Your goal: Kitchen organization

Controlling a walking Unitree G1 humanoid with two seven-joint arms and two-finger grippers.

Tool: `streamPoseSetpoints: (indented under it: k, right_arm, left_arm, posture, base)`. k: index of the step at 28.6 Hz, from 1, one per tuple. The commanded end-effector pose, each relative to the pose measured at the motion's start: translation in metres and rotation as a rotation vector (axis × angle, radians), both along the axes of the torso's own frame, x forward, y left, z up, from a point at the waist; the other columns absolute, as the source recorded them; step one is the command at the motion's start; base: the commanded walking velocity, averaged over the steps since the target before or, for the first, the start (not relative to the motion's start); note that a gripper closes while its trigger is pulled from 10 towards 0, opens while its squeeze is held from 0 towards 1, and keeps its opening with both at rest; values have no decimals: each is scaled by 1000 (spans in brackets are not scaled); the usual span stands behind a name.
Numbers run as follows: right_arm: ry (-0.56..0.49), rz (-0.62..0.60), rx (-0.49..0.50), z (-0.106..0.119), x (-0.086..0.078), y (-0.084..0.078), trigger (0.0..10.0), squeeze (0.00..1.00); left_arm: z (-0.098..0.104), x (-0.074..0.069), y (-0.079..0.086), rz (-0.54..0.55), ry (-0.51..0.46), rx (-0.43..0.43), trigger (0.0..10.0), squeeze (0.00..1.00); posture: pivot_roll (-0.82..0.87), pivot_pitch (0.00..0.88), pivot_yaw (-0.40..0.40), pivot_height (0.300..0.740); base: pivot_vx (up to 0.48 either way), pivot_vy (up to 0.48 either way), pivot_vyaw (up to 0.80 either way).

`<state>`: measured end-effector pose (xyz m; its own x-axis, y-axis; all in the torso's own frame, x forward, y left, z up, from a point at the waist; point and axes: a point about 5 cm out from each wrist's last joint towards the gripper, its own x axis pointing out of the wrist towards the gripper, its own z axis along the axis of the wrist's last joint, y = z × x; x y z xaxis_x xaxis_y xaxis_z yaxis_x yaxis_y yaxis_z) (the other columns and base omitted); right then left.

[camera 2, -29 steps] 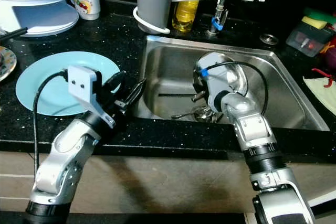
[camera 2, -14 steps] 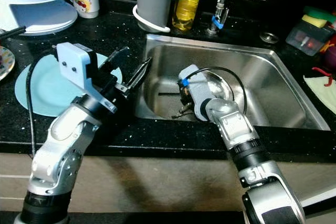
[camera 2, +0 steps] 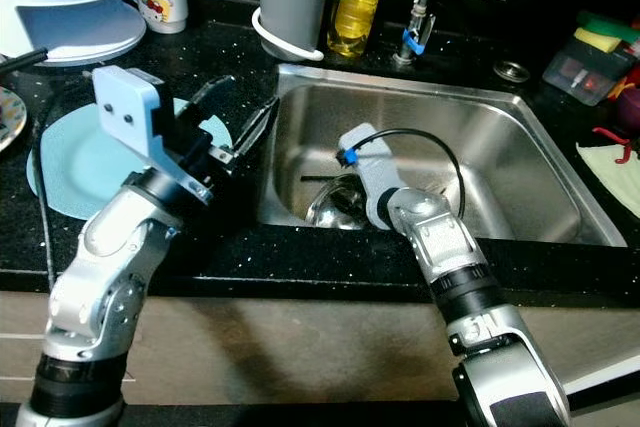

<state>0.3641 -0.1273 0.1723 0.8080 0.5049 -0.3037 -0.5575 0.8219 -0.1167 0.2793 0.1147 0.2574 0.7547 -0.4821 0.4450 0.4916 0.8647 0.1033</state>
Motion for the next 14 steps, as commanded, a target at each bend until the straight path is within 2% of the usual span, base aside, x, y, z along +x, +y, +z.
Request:
streamPoseSetpoints:
  k: [1, 2, 3, 4, 5, 6, 11, 14]
  right_arm:
    - [-92, 17, 152, 15, -2, -2, 10000, 769]
    - [-124, 25, 264, 21, -5, -2, 10000, 0]
    - [-124, 25, 264, 21, -5, -2, 10000, 0]
    - [-154, 24, 419, 26, -11, -5, 10000, 0]
    - [-183, 11, 638, 30, -20, -11, 10000, 0]
    - [-189, 0, 740, 29, -25, -14, 10000, 0]
    - [-223, 7, 863, 22, -43, -15, 10000, 0]
    - [-232, 17, 888, 22, -46, -14, 10000, 0]
  left_arm:
    - [-10, 1, 0, 19, 39, 32, 10000, 0]
    - [-13, 1, 2, 31, 54, 26, 10000, 0]
    - [-13, 1, 2, 31, 54, 26, 10000, 0]
    - [-18, 1, 4, 41, 82, 3, 10000, 0]
    - [-23, 1, 6, 46, 117, -33, 10000, 0]
    - [-24, 0, 7, 43, 128, -47, 10000, 0]
    - [-17, -1, 12, 71, 103, -38, 10000, 0]
    - [-15, 0, 14, 99, 94, -49, 10000, 0]
  posture:
    - [143, 34, -193, 740]
    - [151, 32, -196, 740]
    - [151, 32, -196, 740]
    - [156, 36, -196, 740]
    - [157, 38, -192, 740]
    - [159, 40, -190, 740]
    - [157, 35, -177, 740]
    - [157, 31, -173, 740]
  base:
    - [0, 0, 0]
    - [0, 0, 0]
    - [0, 0, 0]
    - [0, 0, 0]
    - [0, 0, 0]
    - [0, 0, 0]
    - [0, 0, 0]
    - [0, 0, 0]
